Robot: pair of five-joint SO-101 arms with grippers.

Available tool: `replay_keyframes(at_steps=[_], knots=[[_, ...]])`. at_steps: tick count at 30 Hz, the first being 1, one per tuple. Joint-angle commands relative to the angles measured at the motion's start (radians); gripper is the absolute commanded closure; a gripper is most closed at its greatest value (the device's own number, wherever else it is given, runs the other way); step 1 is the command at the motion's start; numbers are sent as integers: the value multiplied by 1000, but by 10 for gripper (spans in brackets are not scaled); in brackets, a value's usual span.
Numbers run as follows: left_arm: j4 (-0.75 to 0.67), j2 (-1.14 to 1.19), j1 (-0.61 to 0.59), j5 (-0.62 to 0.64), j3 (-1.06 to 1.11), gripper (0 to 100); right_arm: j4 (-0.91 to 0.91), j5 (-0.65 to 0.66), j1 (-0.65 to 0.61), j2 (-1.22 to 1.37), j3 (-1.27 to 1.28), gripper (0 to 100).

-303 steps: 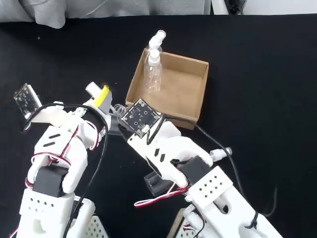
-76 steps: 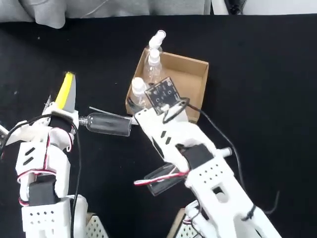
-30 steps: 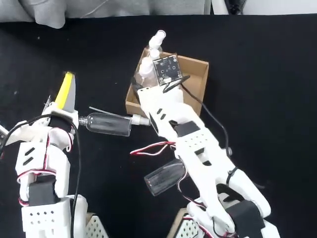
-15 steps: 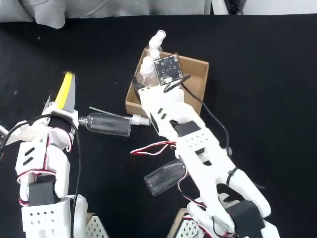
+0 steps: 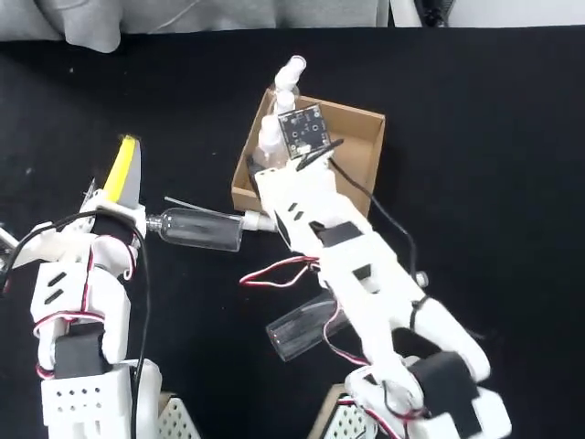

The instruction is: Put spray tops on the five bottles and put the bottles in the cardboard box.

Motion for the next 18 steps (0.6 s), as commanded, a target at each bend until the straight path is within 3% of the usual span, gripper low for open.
replay_keyframes(at_steps=[1, 18], knots=[[-25, -11, -7, 6, -18, 727, -31, -6, 23, 10, -62, 942], [-25, -11, -7, 6, -16, 727, -31, -8, 23, 27, -62, 941]])
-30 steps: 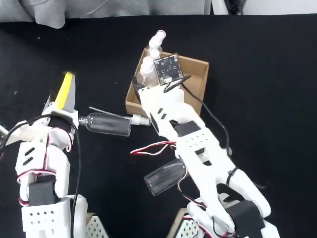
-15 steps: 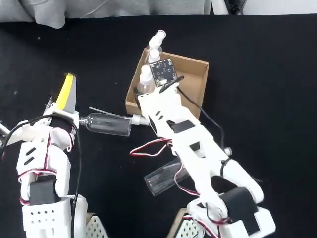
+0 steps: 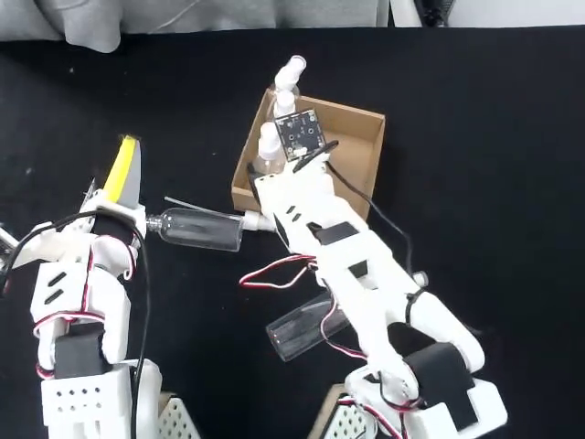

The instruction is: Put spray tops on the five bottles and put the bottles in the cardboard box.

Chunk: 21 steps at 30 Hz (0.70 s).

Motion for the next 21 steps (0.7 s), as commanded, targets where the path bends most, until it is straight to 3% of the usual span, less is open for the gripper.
replay_keyframes(at_steps=[1, 21], knots=[[-25, -11, -7, 6, -16, 727, -31, -8, 23, -5, -62, 941], [-26, -11, -10, 6, -16, 727, -26, -8, 2, 82, -104, 941]])
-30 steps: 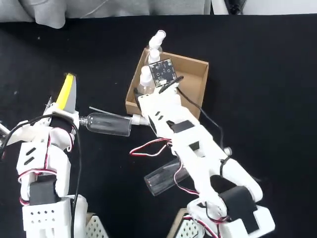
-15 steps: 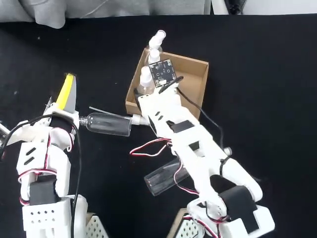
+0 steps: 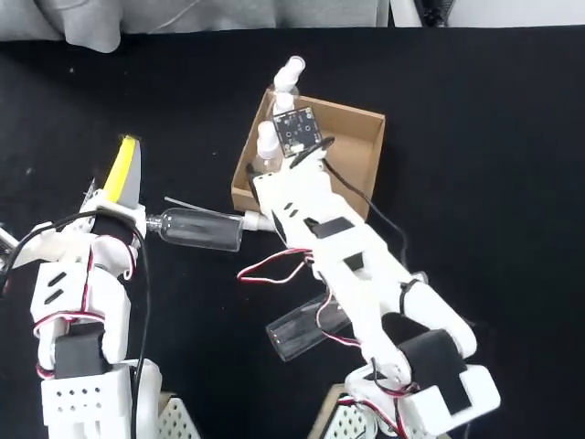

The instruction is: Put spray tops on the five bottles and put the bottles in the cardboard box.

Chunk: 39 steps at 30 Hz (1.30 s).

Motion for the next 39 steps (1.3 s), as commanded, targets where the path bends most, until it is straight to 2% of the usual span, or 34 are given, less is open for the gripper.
replay_keyframes(at_steps=[1, 18, 20, 25, 39], knots=[[-26, -11, -10, 6, -16, 727, -25, -8, 0, 1, -59, 941], [-26, -11, -13, 6, -18, 727, -25, -8, 0, 5, -62, 939], [-26, -11, -15, 6, -18, 727, -23, -8, 0, 7, -62, 906], [-26, -11, -16, 6, -19, 727, -21, -8, -2, 8, -54, 749], [-26, -11, -16, 5, -19, 727, -20, -8, -2, -1, -47, 740]])
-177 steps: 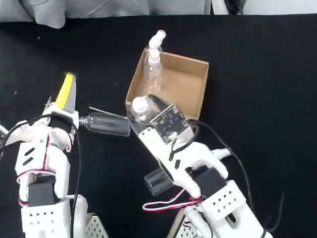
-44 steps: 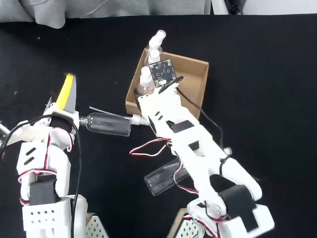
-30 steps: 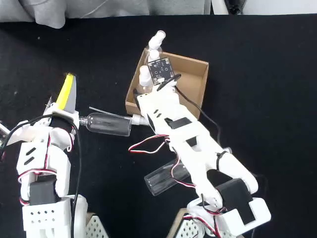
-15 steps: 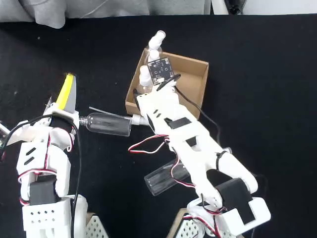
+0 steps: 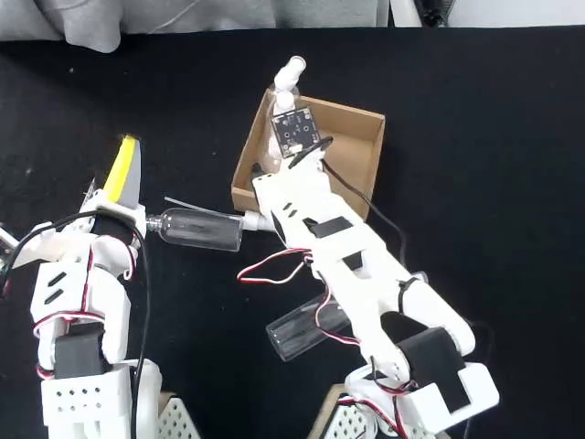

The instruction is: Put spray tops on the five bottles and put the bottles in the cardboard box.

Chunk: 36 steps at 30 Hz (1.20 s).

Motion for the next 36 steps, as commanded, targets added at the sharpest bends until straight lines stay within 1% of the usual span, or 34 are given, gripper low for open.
replay_keyframes(at_steps=[1, 10, 14, 36], knots=[[-26, -11, -16, 5, -19, 727, -20, -8, -2, -10, -42, 740], [-26, -11, -16, 5, -19, 727, -8, -2, -11, -12, -44, 740], [-26, -11, -16, 5, -19, 727, 69, 0, -9, -42, -59, 740], [-26, -11, -16, 5, -18, 727, 520, 2, -3, -443, -64, 743]])
